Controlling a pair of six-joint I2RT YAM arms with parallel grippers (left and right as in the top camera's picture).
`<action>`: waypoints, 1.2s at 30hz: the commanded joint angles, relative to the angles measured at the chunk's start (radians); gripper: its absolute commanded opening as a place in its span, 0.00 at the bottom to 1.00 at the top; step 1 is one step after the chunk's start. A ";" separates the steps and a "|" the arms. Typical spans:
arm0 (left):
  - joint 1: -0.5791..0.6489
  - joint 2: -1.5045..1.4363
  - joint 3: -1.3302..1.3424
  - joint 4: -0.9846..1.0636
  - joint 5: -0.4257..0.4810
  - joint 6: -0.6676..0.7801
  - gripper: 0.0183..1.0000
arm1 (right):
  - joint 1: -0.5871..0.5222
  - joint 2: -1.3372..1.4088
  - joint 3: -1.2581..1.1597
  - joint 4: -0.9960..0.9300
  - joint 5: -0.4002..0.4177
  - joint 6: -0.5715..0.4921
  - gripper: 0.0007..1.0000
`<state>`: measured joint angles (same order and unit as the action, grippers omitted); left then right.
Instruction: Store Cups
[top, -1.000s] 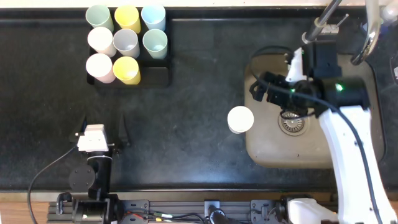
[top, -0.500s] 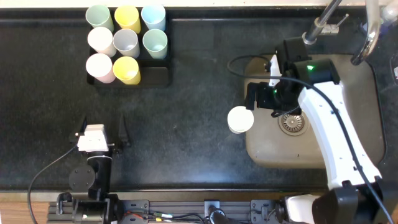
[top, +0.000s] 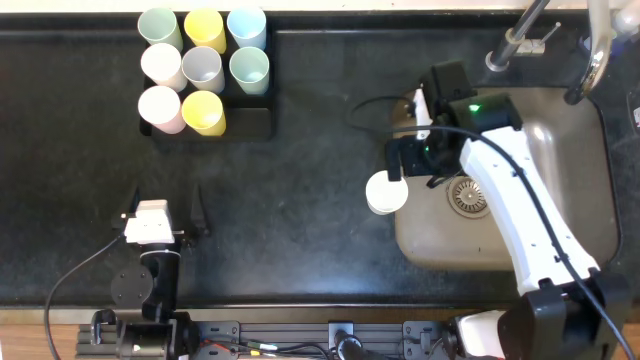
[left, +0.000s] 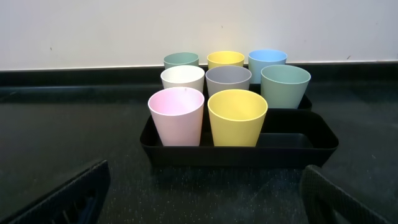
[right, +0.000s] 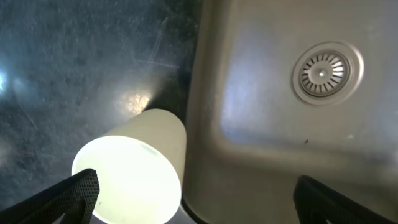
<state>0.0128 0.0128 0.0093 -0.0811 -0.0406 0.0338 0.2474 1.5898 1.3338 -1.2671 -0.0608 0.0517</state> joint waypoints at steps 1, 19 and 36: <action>-0.003 -0.010 -0.001 -0.003 0.005 0.015 1.00 | 0.010 0.013 -0.039 0.015 0.022 -0.015 1.00; -0.003 -0.010 -0.001 -0.003 0.005 0.015 1.00 | 0.014 0.014 -0.131 0.088 0.053 -0.014 1.00; -0.003 -0.010 -0.001 -0.003 0.006 0.015 1.00 | 0.048 0.037 -0.134 0.141 -0.048 -0.023 0.27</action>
<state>0.0128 0.0128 0.0093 -0.0811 -0.0402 0.0338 0.2836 1.6081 1.2037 -1.1282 -0.0750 0.0334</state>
